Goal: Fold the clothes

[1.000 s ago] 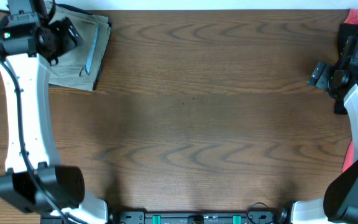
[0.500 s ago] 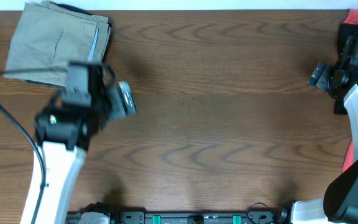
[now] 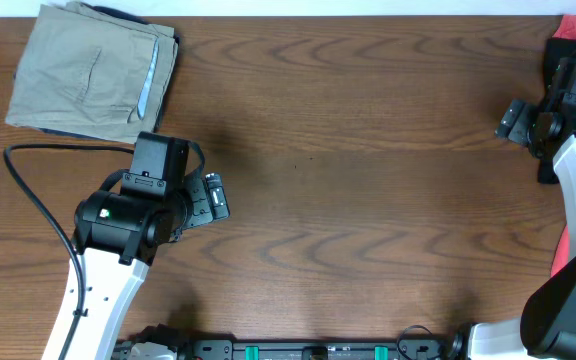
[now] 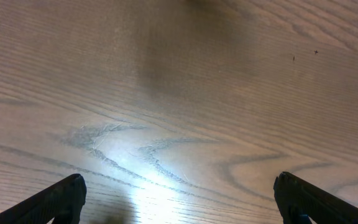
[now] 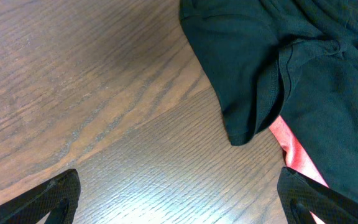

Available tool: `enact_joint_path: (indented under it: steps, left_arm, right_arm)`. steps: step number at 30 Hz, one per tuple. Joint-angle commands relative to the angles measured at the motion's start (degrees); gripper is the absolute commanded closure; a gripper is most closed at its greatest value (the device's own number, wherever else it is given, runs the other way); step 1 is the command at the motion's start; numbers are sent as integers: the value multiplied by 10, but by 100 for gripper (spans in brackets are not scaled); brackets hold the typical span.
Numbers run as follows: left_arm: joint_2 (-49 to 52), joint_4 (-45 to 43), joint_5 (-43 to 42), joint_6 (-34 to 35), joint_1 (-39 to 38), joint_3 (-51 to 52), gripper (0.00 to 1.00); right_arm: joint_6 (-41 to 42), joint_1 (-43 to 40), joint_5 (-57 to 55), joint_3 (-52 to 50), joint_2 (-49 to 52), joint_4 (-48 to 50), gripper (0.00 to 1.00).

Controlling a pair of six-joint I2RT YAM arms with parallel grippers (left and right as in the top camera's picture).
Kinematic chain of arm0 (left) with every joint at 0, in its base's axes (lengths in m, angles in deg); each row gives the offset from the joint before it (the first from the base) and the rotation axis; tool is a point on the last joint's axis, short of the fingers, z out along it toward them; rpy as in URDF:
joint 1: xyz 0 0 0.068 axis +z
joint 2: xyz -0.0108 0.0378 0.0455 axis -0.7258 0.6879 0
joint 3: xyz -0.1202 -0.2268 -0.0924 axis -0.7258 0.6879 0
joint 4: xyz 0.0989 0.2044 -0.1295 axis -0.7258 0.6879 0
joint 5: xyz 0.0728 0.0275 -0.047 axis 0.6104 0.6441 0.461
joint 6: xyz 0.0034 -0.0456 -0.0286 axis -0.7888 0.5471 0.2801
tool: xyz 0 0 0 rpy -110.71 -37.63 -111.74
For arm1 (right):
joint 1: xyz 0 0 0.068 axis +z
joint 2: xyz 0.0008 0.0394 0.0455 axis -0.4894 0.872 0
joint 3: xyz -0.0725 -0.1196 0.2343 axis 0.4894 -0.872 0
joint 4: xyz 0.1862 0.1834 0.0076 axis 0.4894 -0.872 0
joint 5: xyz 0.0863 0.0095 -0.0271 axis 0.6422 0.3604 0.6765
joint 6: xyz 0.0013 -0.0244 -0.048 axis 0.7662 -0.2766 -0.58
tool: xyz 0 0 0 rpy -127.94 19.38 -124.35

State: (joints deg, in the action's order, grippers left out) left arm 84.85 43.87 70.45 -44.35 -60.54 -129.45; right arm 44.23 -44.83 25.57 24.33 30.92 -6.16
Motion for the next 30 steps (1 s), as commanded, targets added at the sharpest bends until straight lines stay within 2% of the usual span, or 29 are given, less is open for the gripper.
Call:
enact_joint_path:
  steps: [1, 8, 11, 15, 19, 22, 26, 30]
  left_arm:
    - [1, 4, 3, 4, -2, 0, 2]
    - [1, 15, 5, 2, -2, 3, 2]
    - [-7, -31, 5, -3, -2, 24, 2]
    - [-58, -142, 5, -56, -2, 98, 2]
    - [-156, -265, 5, -125, 0, 223, 2]
    - [-246, -330, 5, -138, 14, 311, 2]
    - [-368, -390, 5, -138, 46, 397, 2]
    - [-464, -403, 5, -138, 71, 441, 2]
  right_arm:
    - [-2, -5, -6, 3, -6, 0, 1]
    - [-2, -5, -6, 3, -6, 0, 1]
    - [-2, -5, -6, 3, -6, 0, 1]
    - [-2, -5, -6, 3, -6, 0, 1]
    - [-2, -5, -6, 3, -6, 0, 1]
    - [-2, -5, -6, 3, -6, 0, 1]
    - [-2, -5, -6, 3, -6, 0, 1]
    - [-2, -5, -6, 3, -6, 0, 1]
